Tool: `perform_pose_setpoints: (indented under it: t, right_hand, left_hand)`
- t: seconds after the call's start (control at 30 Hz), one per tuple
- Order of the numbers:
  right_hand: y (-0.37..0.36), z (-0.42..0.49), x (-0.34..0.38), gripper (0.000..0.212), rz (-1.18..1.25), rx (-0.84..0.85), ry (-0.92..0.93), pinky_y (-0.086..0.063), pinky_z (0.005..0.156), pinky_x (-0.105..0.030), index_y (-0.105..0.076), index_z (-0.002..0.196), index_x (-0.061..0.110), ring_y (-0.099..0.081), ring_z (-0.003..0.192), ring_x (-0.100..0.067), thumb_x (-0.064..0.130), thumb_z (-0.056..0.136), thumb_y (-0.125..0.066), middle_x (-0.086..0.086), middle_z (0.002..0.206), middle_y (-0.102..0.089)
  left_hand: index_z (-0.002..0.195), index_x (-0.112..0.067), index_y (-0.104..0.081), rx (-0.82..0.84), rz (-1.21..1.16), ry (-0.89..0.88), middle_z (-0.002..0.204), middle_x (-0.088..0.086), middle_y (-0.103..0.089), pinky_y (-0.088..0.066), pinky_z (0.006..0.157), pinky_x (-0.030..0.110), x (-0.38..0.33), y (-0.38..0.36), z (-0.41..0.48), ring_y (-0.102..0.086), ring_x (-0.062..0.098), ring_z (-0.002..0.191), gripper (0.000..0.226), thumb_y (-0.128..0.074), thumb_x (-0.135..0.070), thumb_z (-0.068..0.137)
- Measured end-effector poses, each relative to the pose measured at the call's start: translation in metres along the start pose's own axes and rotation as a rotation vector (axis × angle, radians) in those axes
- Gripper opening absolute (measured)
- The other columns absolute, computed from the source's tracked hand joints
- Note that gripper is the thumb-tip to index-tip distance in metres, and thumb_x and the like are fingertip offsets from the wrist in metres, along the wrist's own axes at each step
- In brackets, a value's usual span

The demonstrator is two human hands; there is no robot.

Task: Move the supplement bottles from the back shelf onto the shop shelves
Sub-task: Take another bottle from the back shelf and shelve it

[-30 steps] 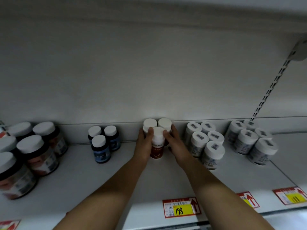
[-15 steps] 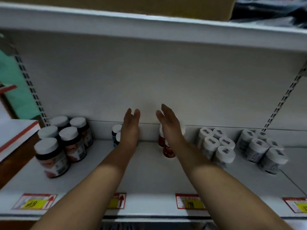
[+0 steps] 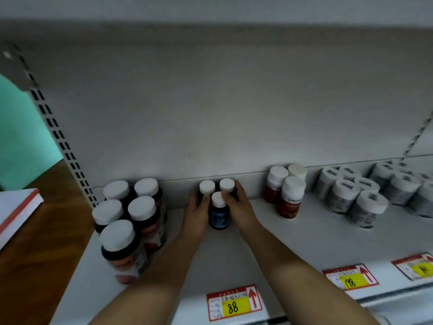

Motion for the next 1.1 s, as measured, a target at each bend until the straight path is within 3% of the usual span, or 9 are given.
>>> perform_pose_setpoints:
  t: [0.2, 0.3, 0.43, 0.57, 0.67, 0.73, 0.93, 1.03, 1.1]
  right_hand:
    - [0.002, 0.009, -0.011, 0.042, 0.006, -0.039, -0.05, -0.038, 0.09, -0.021, -0.043, 0.134, 0.019, -0.05, 0.112, -0.01, 0.022, 0.093, -0.051, 0.003, 0.127, -0.053]
    - [0.002, 0.012, -0.013, 0.042, 0.004, -0.041, -0.042, -0.039, 0.089, -0.02, -0.042, 0.135, 0.019, -0.05, 0.112, -0.01, 0.021, 0.094, -0.049, 0.002, 0.128, -0.053]
    - [0.002, 0.012, -0.012, 0.035, -0.002, -0.03, -0.031, -0.042, 0.077, -0.009, -0.046, 0.129, 0.022, -0.051, 0.107, -0.008, 0.02, 0.094, -0.05, 0.006, 0.117, -0.054]
    - [0.006, 0.012, -0.004, 0.035, -0.028, 0.009, -0.02, -0.041, 0.088, -0.011, -0.045, 0.127, 0.023, -0.049, 0.122, -0.015, 0.027, 0.093, -0.052, 0.002, 0.127, -0.053]
    - [0.01, 0.008, 0.011, 0.058, -0.062, -0.003, -0.005, -0.028, 0.113, -0.029, -0.029, 0.144, 0.019, -0.034, 0.136, -0.017, 0.033, 0.092, -0.051, -0.001, 0.149, -0.035]
    - [0.009, 0.003, 0.029, 0.056, -0.093, -0.027, 0.072, -0.027, 0.115, -0.036, -0.03, 0.143, 0.022, -0.033, 0.137, -0.017, 0.032, 0.092, -0.051, -0.002, 0.15, -0.033]
    - [-0.047, -0.023, 0.076, 0.052, -0.03, 0.096, 0.239, -0.021, 0.107, -0.018, -0.032, 0.142, 0.02, -0.029, 0.137, -0.011, 0.03, 0.094, -0.05, 0.004, 0.15, -0.032]
    - [-0.094, -0.034, 0.072, 0.053, 0.019, 0.205, 0.194, -0.022, 0.111, -0.023, -0.031, 0.142, 0.02, -0.029, 0.138, -0.013, 0.028, 0.093, -0.051, 0.001, 0.151, -0.03]
    - [-0.118, -0.039, 0.062, 0.054, -0.008, 0.25, 0.14, -0.024, 0.115, -0.032, -0.03, 0.143, 0.02, -0.029, 0.138, -0.017, 0.03, 0.093, -0.05, -0.001, 0.152, -0.029]
  left_hand:
    - [0.13, -0.023, -0.043, 0.061, -0.036, 0.003, 0.133, 0.003, -0.053, -0.04, 0.106, 0.038, 0.011, -0.01, 0.013, -0.051, 0.019, 0.122, 0.038, -0.05, -0.023, 0.093]
    - [0.133, -0.021, -0.042, 0.063, -0.054, 0.01, 0.135, 0.004, -0.052, -0.038, 0.108, 0.04, 0.015, -0.012, 0.015, -0.05, 0.019, 0.123, 0.041, -0.05, -0.023, 0.093]
    - [0.131, -0.022, -0.044, 0.077, -0.049, 0.006, 0.134, 0.003, -0.052, -0.039, 0.107, 0.04, 0.016, -0.011, 0.017, -0.05, 0.018, 0.123, 0.039, -0.051, -0.026, 0.093]
    - [0.135, -0.016, -0.04, 0.059, -0.02, 0.006, 0.14, 0.006, -0.047, -0.036, 0.109, 0.041, 0.008, -0.006, 0.016, -0.046, 0.02, 0.127, 0.047, -0.052, -0.029, 0.091]
    - [0.146, -0.014, -0.019, 0.001, 0.01, 0.013, 0.152, 0.007, -0.027, -0.024, 0.114, 0.032, -0.009, 0.005, 0.011, -0.03, 0.021, 0.139, 0.063, -0.047, -0.033, 0.093]
    - [0.146, -0.016, -0.017, -0.047, 0.027, -0.02, 0.154, 0.006, -0.023, -0.023, 0.111, 0.03, -0.026, 0.014, 0.008, -0.027, 0.021, 0.14, 0.06, -0.044, -0.032, 0.095]
    - [0.141, -0.02, -0.032, -0.206, -0.024, -0.241, 0.151, 0.001, -0.031, -0.022, 0.116, 0.033, -0.089, 0.075, -0.02, -0.03, 0.016, 0.138, 0.05, -0.047, -0.026, 0.094]
    - [0.138, -0.019, -0.039, -0.346, 0.046, -0.29, 0.147, 0.002, -0.037, -0.024, 0.113, 0.029, -0.099, 0.128, -0.031, -0.035, 0.016, 0.135, 0.046, -0.048, -0.027, 0.094]
    - [0.137, -0.021, -0.041, -0.436, 0.093, -0.211, 0.146, 0.003, -0.038, -0.027, 0.113, 0.034, -0.086, 0.164, -0.033, -0.037, 0.02, 0.133, 0.046, -0.048, -0.032, 0.093]
Point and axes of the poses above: each hand's wrist, its own z-axis towards the middle knuckle, its own y-axis out of the back of the hand, x = y × z, the point moved 7 cm from there along z, towards the middle knuckle
